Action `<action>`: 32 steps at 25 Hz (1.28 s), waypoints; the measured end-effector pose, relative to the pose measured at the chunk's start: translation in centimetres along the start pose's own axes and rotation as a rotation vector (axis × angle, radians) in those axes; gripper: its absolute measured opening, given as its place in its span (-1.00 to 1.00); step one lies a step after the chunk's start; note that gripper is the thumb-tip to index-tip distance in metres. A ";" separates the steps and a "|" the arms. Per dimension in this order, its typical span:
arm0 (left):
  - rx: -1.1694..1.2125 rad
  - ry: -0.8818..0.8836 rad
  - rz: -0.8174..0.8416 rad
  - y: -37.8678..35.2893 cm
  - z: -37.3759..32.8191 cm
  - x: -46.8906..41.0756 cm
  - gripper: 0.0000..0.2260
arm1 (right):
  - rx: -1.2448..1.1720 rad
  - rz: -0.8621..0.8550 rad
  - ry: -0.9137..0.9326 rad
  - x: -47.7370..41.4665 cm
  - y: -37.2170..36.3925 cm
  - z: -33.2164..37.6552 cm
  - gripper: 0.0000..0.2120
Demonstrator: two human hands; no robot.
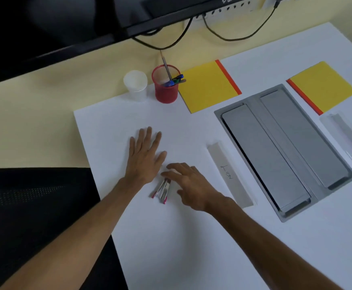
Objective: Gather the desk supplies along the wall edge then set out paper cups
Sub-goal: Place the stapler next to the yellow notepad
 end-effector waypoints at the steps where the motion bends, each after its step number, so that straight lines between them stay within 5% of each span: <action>1: -0.038 0.009 -0.011 -0.3 0.1 0.1 -0.43 | 0.037 0.011 0.023 -0.3 -0.5 0.1 -0.27; 9: -0.149 0.018 -0.100 -1.9 0.5 0.4 -0.42 | 0.235 -0.041 0.218 -1.9 -1.5 1.2 -0.63; 18: -0.153 0.003 -0.032 -1.3 0.2 0.6 -0.42 | 0.222 -0.213 0.243 1.2 2.8 1.8 -0.71; 32: 0.041 -0.125 -0.124 5.2 -10.9 -10.1 -0.49 | -0.930 -0.922 -0.522 5.9 17.6 -15.1 -0.92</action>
Point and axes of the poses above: each hand's wrist, its own x-axis away from the middle knuckle, its own y-axis out of the back of the hand, z = x × y, the point moved 9 cm from there along -x, towards the middle knuckle, and after that the axes turned 15 degrees about -x, right-handed, at the moved point
